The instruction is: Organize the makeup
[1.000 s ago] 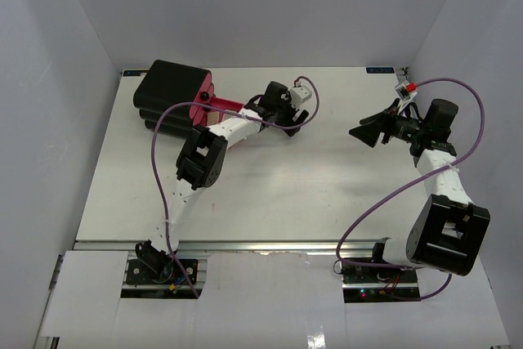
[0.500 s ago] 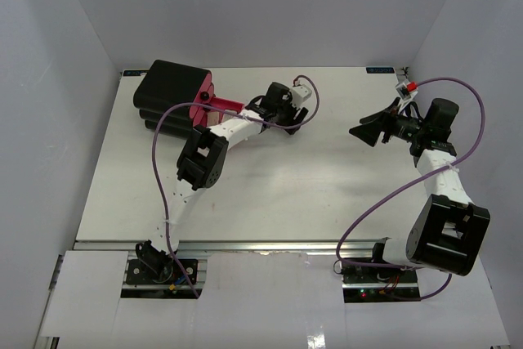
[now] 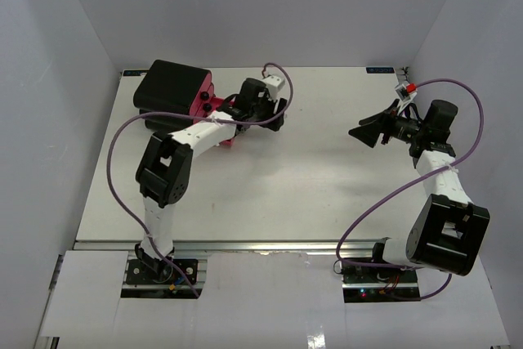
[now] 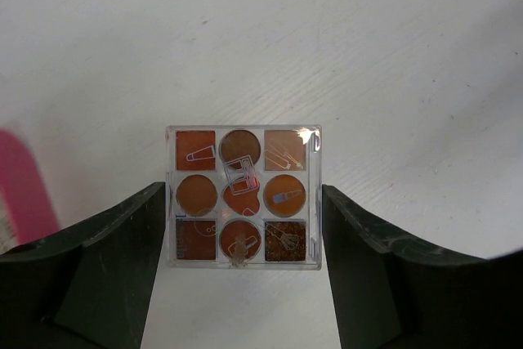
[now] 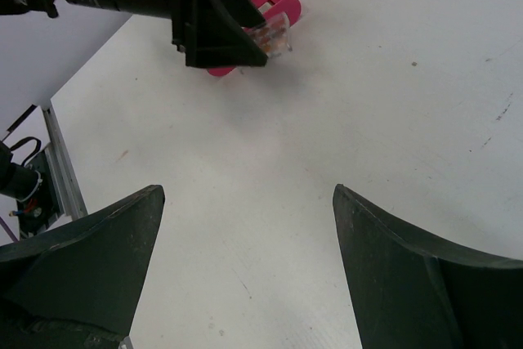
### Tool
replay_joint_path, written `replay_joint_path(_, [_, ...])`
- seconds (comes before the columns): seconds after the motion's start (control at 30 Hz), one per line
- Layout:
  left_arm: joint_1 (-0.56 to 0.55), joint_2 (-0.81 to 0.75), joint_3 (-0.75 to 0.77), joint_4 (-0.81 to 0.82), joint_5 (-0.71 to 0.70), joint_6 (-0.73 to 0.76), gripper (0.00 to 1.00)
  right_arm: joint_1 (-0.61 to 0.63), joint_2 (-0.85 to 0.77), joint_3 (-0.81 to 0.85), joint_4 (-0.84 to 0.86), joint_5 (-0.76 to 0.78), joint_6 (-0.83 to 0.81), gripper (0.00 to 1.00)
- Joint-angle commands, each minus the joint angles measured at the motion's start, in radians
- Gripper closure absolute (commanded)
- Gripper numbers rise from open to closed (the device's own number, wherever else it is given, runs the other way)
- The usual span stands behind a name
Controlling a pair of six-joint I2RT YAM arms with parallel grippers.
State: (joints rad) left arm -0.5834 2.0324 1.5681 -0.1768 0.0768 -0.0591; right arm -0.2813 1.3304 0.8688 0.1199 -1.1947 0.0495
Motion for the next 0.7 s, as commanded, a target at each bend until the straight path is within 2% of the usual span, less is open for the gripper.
replay_joint_path(0.0, [0.11,-0.166,-0.115,0.032,-0.055,-0.164,0.91,-0.002,-0.019,-0.008,0.05,-0.026,0.01,0.1])
replay_joint_path(0.17, [0.171,-0.205,-0.167,-0.014,-0.198,-0.213,0.92,-0.002,-0.019,-0.011,0.056,-0.025,0.018,0.1])
replay_joint_path(0.4, [0.198,-0.166,-0.12,-0.063,-0.157,-0.254,0.9,-0.002,-0.015,-0.013,0.057,-0.021,0.018,0.1])
replay_joint_path(0.67, [0.203,-0.108,-0.082,-0.088,-0.286,-0.244,0.85,-0.002,-0.01,-0.013,0.057,-0.023,0.017,0.1])
